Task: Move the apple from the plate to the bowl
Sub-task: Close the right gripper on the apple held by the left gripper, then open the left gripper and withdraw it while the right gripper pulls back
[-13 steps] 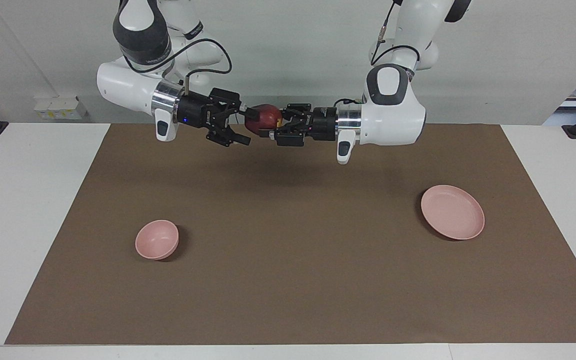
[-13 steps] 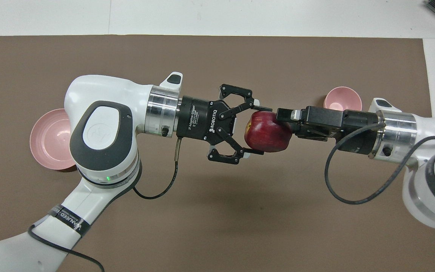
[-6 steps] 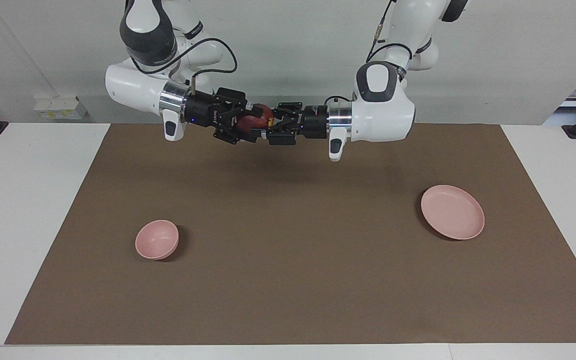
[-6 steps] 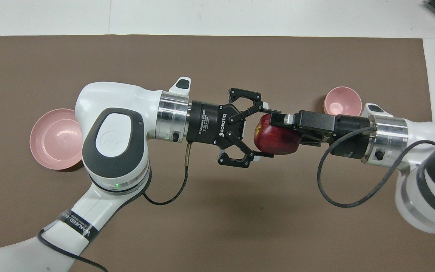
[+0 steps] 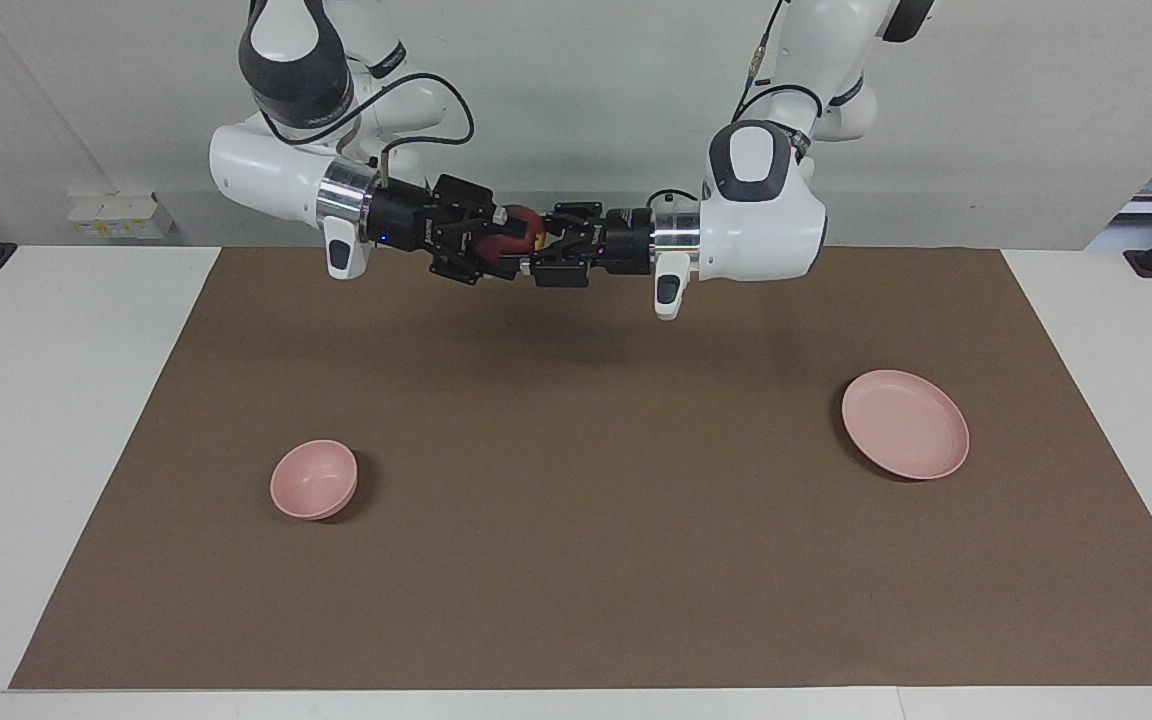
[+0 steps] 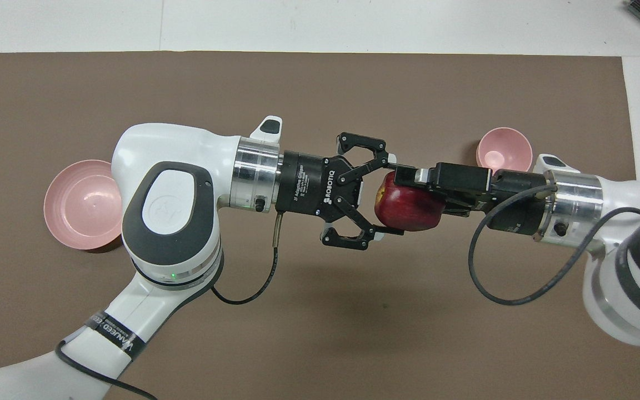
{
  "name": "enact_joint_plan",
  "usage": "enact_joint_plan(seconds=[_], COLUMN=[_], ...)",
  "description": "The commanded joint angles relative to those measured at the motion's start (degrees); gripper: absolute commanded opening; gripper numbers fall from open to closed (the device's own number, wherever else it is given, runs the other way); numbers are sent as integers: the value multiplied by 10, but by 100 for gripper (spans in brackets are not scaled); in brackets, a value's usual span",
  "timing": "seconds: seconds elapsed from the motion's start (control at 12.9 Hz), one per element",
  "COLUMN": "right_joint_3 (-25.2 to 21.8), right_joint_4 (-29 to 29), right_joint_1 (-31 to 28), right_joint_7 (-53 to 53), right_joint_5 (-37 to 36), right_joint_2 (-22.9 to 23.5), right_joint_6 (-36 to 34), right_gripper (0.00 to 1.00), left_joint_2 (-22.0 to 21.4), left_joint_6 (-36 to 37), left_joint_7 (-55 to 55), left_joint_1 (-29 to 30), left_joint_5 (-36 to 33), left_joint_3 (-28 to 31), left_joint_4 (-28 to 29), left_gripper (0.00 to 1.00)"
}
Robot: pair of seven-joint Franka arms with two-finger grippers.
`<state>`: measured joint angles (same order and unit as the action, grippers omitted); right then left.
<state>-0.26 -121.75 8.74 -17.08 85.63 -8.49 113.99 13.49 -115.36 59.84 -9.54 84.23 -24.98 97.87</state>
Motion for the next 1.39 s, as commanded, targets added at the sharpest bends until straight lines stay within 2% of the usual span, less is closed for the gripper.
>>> enact_joint_plan(seconds=[0.0,0.23,0.31,0.46,0.62,0.7,0.77,1.08,1.31], right_joint_3=[6,6,6,6,6,6,6,3,4], right_joint_4=[-15,-15,-15,-13,-11,-10,-9,-5,6], right_joint_1=[15,29,30,30,29,29,29,12,12], right_joint_7=[44,61,64,67,67,65,66,66,64], right_joint_5=[10,10,10,10,9,9,9,-4,-61], right_joint_2=[-12,-14,-14,-13,-11,-10,-9,-1,17], right_joint_6=[10,16,17,17,19,19,19,30,125], right_gripper=[76,75,63,26,12,4,0,0,0], left_joint_2=[-22,-22,-21,-20,-18,-18,-18,-15,-14], left_joint_6=[-14,-14,-14,-10,-2,-2,-2,-2,-2], left_joint_7=[-3,-2,-2,4,4,7,8,8,6], left_joint_1=[-11,-9,-7,2,23,27,30,75,82], left_joint_5=[15,11,9,-11,-75,-85,-106,-171,-286], left_joint_3=[5,5,6,9,9,10,10,10,10], left_joint_4=[14,14,14,14,13,15,16,17,23], left_gripper=[99,100,100,100,100,100,100,100,100])
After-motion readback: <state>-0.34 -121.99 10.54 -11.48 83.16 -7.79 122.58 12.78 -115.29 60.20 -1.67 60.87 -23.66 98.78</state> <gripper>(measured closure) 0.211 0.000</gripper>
